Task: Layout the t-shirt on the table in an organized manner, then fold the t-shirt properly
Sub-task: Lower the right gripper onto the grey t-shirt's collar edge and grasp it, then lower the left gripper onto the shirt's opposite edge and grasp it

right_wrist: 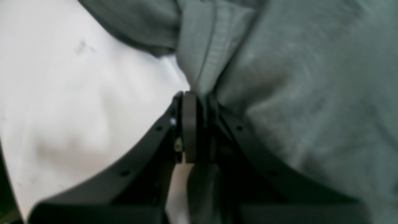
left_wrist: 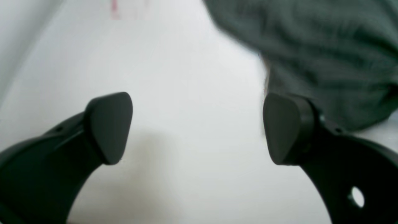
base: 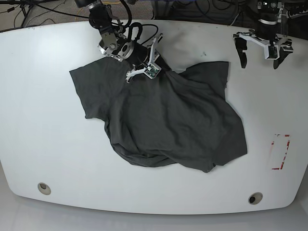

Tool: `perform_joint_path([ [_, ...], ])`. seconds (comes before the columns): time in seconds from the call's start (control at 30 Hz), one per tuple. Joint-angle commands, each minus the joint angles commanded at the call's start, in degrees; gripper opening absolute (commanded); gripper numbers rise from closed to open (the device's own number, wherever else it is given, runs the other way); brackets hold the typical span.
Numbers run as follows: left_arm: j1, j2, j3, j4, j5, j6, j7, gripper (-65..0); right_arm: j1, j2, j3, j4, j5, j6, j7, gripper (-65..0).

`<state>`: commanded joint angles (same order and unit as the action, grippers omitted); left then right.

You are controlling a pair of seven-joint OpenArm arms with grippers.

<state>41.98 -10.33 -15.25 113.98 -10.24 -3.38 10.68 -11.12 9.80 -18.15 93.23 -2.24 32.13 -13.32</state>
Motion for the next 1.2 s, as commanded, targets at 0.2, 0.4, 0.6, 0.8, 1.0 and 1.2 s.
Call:
perform_joint_path([
  [0.2,-3.7,0.1,2.8,0.0,-0.1,0.0,6.9,-0.6,-0.1,0.0,2.5,3.6,0.0,0.0,0.0,-65.0],
  [0.4,-7.4,0.0,6.3,-1.2,0.0,-0.1,10.6,-0.6,0.3,0.0,4.1,6.4,0.0,0.35,-2.8,-65.0],
  [0.6,-10.7,0.1,8.3,-2.9,0.2,-3.8,16.0,-0.7,0.1,0.0,4.1,9.3,0.0,0.44,-3.8,-65.0],
  [0.8,-11.8,0.0,10.6,-6.0,0.3,-4.4,16.2,-0.8,-0.3,0.0,4.1,11.3,0.0,0.44,-4.0,-65.0],
  [1.0,-13.6,-0.3,13.1,-9.7,0.4,-4.4,16.2,-1.3,-0.8,0.0,4.1,13.1,0.0,0.35,-4.0,-65.0],
  [1.2,-15.1,-0.2,13.5,-15.8,0.4,-5.0,16.2,-15.4,-0.9,0.4,4.2,15.5,0.0,0.35,-6.9,-65.0],
])
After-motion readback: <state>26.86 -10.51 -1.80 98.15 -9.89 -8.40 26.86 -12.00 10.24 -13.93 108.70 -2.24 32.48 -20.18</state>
